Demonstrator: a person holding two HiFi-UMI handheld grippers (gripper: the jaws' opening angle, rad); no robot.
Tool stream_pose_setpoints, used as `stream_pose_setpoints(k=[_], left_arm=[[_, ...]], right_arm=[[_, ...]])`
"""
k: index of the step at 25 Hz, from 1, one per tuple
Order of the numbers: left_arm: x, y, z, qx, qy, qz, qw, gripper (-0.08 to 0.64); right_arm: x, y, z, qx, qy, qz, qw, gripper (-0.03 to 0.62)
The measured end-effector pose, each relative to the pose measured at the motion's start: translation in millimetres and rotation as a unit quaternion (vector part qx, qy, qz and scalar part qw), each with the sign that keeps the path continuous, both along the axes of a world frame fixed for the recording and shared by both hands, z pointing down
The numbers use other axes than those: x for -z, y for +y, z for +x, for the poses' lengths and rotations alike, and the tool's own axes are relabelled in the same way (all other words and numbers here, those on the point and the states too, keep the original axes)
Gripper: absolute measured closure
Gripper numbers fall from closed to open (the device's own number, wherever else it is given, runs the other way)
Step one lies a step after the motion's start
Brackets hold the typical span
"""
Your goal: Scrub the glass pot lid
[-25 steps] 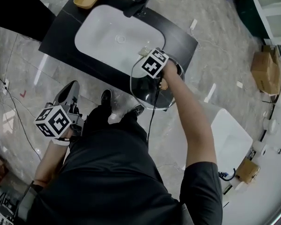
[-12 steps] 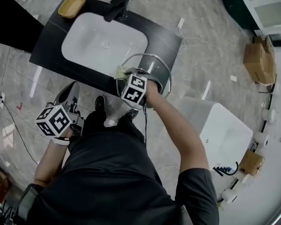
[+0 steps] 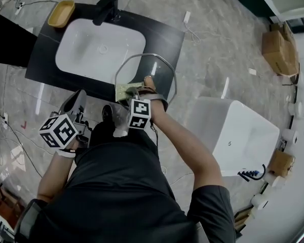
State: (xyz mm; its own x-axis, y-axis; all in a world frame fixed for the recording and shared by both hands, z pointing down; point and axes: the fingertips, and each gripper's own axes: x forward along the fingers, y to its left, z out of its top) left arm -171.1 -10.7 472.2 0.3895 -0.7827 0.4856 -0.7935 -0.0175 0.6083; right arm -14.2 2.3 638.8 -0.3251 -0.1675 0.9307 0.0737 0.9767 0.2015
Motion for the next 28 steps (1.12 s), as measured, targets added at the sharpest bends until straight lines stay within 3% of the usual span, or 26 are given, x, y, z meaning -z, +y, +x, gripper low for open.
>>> stream_pose_setpoints(k=[6, 12, 16, 20, 22, 24, 26, 28], left_arm=[[5, -7, 32, -0.024, -0.002, 0.002, 0.9997, 0.56], [8, -12, 63, -0.051, -0.005, 0.004, 0.9987, 0.56], [11, -15, 80, -0.062, -0.003, 0.006, 0.9981, 0.56], [21, -16, 101, -0.081, -0.002, 0.019, 0.9966, 0.56], [32, -17, 111, -0.091, -0.001, 0.031, 0.9953, 0.56], [44, -21, 119, -0.1, -0.002, 0.045, 0.994, 0.56], [51, -26, 124, -0.106, -0.005, 0.055, 0.9928, 0.56], [54, -28, 129, -0.112, -0.008, 0.059, 0.9919, 0.56]], right_arm=[[0, 35, 23, 0.039, -0.01, 0.01, 0.999, 0.526], [-2, 76, 47, 0.062, -0.038, -0.051, 0.996, 0.526], [7, 97, 61, 0.011, -0.08, -0.128, 0.988, 0.526], [23, 100, 77, -0.079, -0.14, -0.156, 0.975, 0.526], [40, 92, 87, -0.129, -0.177, -0.155, 0.963, 0.526], [68, 74, 97, -0.191, -0.225, -0.146, 0.944, 0.526], [103, 50, 104, -0.254, -0.286, -0.127, 0.915, 0.526], [142, 29, 108, -0.306, -0.358, -0.104, 0.876, 0.526]])
